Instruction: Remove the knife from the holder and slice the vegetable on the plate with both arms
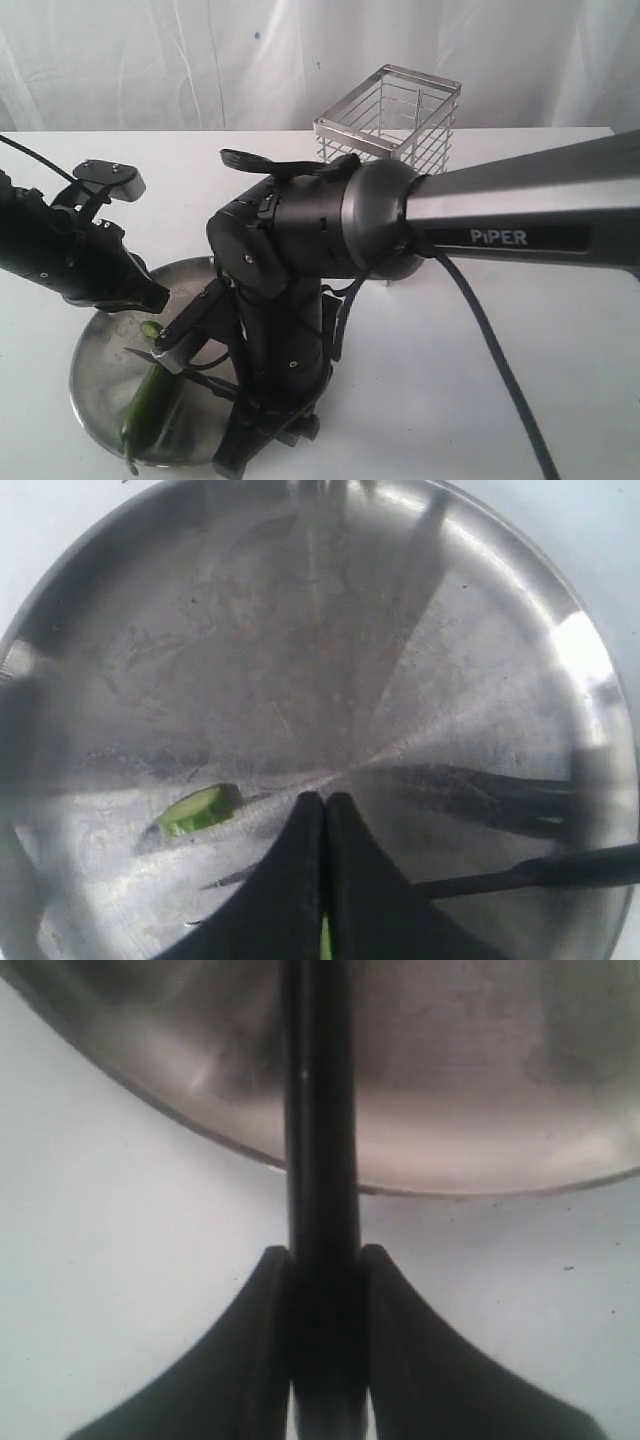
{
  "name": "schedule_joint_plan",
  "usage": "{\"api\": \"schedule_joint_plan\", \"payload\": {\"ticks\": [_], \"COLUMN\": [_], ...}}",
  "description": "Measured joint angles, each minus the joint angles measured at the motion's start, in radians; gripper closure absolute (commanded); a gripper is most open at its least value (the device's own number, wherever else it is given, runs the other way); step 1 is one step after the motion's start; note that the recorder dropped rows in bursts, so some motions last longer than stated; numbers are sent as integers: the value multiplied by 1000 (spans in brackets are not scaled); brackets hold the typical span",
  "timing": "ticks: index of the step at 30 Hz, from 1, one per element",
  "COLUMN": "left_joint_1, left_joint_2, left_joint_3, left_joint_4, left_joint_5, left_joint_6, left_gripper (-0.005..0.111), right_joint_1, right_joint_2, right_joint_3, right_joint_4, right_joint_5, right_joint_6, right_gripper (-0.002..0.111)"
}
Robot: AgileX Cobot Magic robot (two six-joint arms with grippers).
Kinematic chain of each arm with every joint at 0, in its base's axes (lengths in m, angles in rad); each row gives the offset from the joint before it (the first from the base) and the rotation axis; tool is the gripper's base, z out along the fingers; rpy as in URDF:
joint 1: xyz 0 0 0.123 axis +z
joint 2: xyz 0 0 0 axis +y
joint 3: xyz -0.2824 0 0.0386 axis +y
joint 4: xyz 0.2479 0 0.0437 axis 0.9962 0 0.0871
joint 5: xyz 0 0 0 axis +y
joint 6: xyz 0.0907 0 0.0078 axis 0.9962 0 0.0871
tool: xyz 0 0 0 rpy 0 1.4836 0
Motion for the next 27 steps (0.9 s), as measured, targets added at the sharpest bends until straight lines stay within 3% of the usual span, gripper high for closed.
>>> {"api": "schedule_joint_plan", "payload": {"ticks": [12, 27], "left_joint_1": [0, 0], "left_joint_2": [0, 0], "left_joint_3": [0, 0], "left_joint_4": [-11, -23], "left_joint_5": [0, 0], "left_joint_6": [0, 0], "left_gripper": [107, 107], "right_joint_1": [17, 17], "right_joint_2": [88, 171], "right_joint_3": [-33, -222], "right_joint_4": [0, -104], "right_joint_5": [41, 190], "right_joint_6": [2, -25], "right_gripper": [108, 108]}}
